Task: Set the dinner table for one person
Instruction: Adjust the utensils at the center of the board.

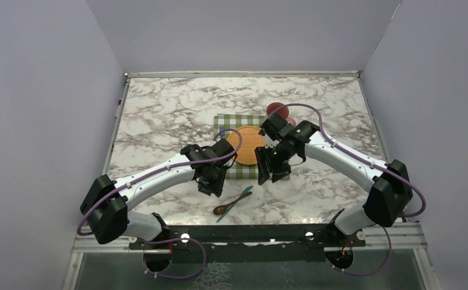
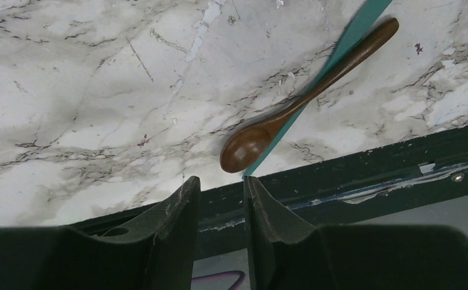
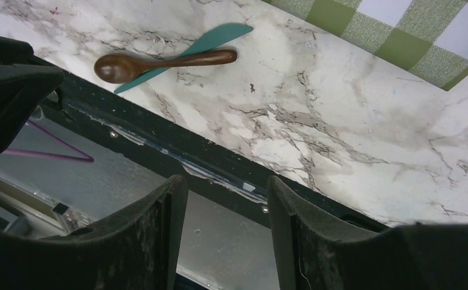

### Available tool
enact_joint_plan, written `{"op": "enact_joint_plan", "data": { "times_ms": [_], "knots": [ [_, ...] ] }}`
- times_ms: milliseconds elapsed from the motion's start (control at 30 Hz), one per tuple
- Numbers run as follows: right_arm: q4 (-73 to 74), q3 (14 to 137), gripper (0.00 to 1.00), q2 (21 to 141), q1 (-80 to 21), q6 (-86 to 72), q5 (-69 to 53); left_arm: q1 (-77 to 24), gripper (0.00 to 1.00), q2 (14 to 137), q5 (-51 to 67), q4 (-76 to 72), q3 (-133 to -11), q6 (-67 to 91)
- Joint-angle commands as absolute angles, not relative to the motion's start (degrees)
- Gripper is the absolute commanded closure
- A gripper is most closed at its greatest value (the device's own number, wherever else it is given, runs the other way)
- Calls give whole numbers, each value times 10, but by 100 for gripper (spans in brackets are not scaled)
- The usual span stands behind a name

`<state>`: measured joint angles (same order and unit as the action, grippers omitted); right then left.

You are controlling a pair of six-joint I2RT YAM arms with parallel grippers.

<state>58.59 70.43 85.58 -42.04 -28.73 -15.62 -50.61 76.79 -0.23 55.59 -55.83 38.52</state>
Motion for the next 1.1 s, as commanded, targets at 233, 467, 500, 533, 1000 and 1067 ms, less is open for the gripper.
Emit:
{"op": "enact_joint_plan", "data": {
  "times_ms": [233, 467, 500, 533, 1000, 1067],
  "knots": [
    [614, 734, 45, 842, -425, -356, -25, -512, 64, 783, 41, 568, -565, 243],
    [660, 744, 44, 793, -425, -448, 108, -562, 64, 782, 109, 515, -542, 226],
    [666, 746, 44, 789, -425, -454, 116, -575, 64, 792, 104, 513, -543, 223],
    [667, 746, 44, 784, -425, -457, 119, -588, 64, 802, 95, 513, -546, 220],
    [704, 747, 44, 754, -425, -493, 138, -636, 65, 854, -13, 452, -565, 218],
    [706, 747, 44, 748, -425, -496, 138, -636, 65, 866, -13, 447, -572, 217]
  ]
}}
